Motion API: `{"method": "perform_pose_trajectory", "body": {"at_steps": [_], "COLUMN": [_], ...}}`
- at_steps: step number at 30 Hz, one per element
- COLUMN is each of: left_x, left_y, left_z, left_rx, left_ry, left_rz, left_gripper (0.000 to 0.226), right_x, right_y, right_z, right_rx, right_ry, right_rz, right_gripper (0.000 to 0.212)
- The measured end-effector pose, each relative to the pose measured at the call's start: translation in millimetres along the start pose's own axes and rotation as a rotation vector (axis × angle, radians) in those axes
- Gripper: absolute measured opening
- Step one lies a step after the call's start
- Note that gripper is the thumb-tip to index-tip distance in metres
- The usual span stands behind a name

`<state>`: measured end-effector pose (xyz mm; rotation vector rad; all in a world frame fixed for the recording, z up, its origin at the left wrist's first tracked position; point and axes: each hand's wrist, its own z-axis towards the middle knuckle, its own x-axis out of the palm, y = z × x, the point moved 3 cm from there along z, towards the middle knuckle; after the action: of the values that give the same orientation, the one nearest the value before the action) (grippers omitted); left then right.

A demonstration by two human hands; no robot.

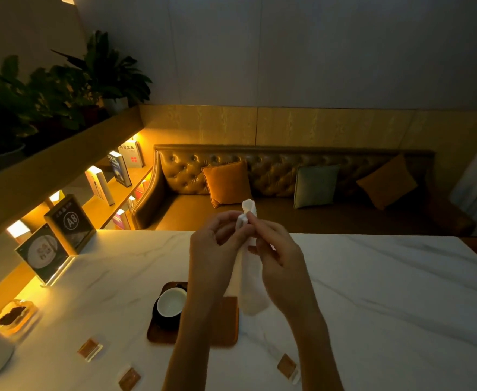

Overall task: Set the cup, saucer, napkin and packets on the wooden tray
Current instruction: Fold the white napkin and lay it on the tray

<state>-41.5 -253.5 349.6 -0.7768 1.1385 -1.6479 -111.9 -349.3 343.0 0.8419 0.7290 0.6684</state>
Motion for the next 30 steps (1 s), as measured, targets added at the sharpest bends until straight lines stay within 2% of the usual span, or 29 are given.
{"method": "perform_pose_trajectory", "body": {"at_steps": [3, 6, 8, 10, 11, 12, 13, 14, 15, 16, 18, 20, 23, 24, 26, 28, 30], "left_x": [-4, -2, -2, -3, -4, -4, -5, -6, -6, -6, -5, -3, 3, 5, 9, 10, 10], "left_y": [-4, -9, -12, -12, -11, -10, -8, -7, -5, -4, -3, -5, -10, -13, -17, -19, -21], "left_z": [3, 6, 8, 11, 12, 13, 14, 16, 18, 20, 22, 25, 29, 30, 32, 35, 38], "left_rx": [0.067, 0.134, 0.166, 0.181, 0.182, 0.182, 0.187, 0.196, 0.21, 0.226, 0.259, 0.297, 0.394, 0.416, 0.443, 0.44, 0.389], "left_ry": [0.047, 0.082, 0.105, 0.119, 0.121, 0.123, 0.124, 0.119, 0.105, 0.088, 0.057, 0.041, 0.109, 0.156, 0.215, 0.205, 0.182], "left_rz": [0.113, 0.221, 0.235, 0.209, 0.194, 0.187, 0.194, 0.211, 0.234, 0.254, 0.265, 0.268, 0.307, 0.323, 0.353, 0.357, 0.301], "left_gripper": [0.019, 0.019, 0.02, 0.02, 0.02, 0.019, 0.019, 0.018, 0.017, 0.017, 0.016, 0.016, 0.017, 0.02, 0.026, 0.026, 0.028], "right_x": [-13, -22, -26, -25, -24, -24, -25, -27, -30, -33, -40, -44, -47, -47, -47, -47, -48], "right_y": [-9, -19, -30, -45, -52, -57, -60, -59, -57, -52, -42, -28, -7, -2, 5, 8, 12], "right_z": [2, 5, 11, 13, 12, 10, 9, 10, 12, 15, 25, 34, 48, 52, 58, 61, 68], "right_rx": [0.011, 0.037, 0.172, 0.382, 0.44, 0.44, 0.406, 0.367, 0.329, 0.298, 0.238, 0.148, -0.03, -0.076, -0.099, -0.086, -0.118], "right_ry": [0.086, -0.091, -0.144, -0.045, 0.006, 0.027, -0.001, -0.065, -0.149, -0.222, -0.301, -0.3, -0.169, -0.114, 0.011, 0.127, 0.131], "right_rz": [0.112, 0.08, 0.061, 0.18, 0.258, 0.338, 0.392, 0.428, 0.434, 0.408, 0.301, 0.182, -0.117, -0.197, -0.215, -0.145, -0.172], "right_gripper": [0.037, 0.033, 0.058, 0.096, 0.103, 0.093, 0.072, 0.049, 0.035, 0.029, 0.027, 0.026, 0.061, 0.064, 0.049, 0.031, 0.023]}}
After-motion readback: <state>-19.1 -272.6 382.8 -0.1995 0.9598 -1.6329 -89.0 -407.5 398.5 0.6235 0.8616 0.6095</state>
